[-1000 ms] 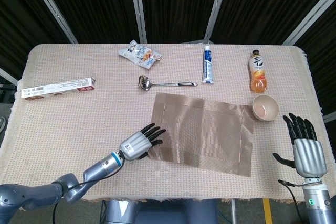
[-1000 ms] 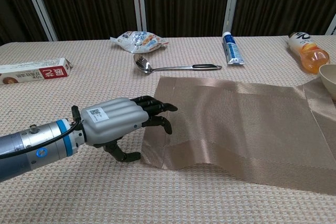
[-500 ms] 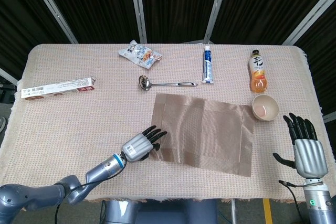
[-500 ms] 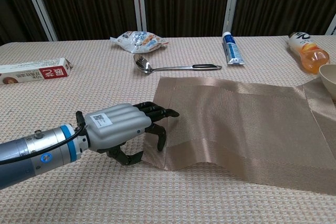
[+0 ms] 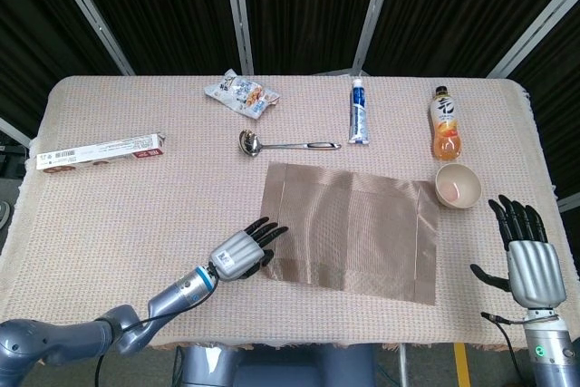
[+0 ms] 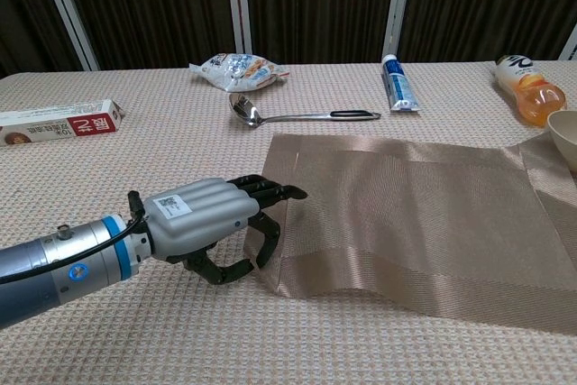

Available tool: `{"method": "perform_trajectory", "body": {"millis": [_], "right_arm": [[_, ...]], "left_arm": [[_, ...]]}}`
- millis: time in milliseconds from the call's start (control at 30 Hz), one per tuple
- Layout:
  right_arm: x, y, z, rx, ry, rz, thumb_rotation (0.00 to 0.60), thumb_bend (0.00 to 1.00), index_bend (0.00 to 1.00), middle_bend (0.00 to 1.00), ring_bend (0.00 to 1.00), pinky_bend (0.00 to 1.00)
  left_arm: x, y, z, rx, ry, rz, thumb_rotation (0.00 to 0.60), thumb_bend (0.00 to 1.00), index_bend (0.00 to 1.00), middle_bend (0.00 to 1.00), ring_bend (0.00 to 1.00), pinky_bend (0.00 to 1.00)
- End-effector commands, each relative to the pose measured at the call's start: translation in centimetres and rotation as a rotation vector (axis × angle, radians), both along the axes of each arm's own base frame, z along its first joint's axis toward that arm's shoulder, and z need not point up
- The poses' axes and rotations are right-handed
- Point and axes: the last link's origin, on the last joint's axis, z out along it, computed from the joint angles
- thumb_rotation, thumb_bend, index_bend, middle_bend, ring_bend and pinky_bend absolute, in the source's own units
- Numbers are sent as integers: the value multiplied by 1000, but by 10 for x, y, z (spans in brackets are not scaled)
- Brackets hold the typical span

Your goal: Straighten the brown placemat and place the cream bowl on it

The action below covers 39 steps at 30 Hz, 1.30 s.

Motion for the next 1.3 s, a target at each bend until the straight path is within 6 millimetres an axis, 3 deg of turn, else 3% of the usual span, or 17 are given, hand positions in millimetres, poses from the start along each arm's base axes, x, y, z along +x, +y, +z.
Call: {"method": "perform_trajectory", "body": {"millis": [33,233,533,1067,1300], "right_arm": [[0,0,0,0,-1,1,600,0,0,0,0,0],[1,1,2,-2,-4,4,600,0,0,0,0,0],[3,3,2,-2,-6,12,600,0,0,0,0,0],[12,10,8,-13,-31,47,600,0,0,0,0,0],[16,14,9,-16,-37,59,600,0,0,0,0,0]], "left_arm": [[1,1,4,4,-18,6,600,451,630,0,0,0],[5,2,16,22,-50,0,600,452,651,0,0,0],[-3,-12,34,12,-60,7,600,453,657,0,0,0],[-62,-77,94,-33,50,118,600,451,657,0,0,0],[-77,-94,106,-37,95,164,600,448,657,0,0,0]]}}
